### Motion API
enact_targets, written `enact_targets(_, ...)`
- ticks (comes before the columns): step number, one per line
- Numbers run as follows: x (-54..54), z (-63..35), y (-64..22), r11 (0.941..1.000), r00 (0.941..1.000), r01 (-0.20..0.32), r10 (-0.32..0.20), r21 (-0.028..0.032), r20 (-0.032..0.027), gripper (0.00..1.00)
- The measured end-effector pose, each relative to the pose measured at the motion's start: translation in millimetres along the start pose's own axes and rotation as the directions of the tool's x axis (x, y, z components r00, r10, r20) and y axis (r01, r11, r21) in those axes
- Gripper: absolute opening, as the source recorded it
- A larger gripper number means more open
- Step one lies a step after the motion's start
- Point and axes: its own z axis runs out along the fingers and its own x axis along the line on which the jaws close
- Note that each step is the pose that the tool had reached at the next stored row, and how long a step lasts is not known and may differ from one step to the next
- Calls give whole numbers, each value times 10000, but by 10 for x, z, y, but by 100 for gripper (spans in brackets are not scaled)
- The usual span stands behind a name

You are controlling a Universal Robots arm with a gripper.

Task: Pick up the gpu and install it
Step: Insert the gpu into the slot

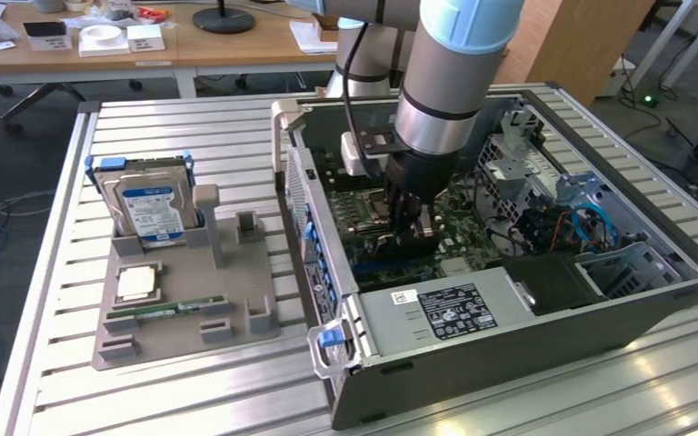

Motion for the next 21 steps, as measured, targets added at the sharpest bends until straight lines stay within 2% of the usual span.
enact_targets(21,-14,1,2,9999,9999,147,-147,-4,1,27)
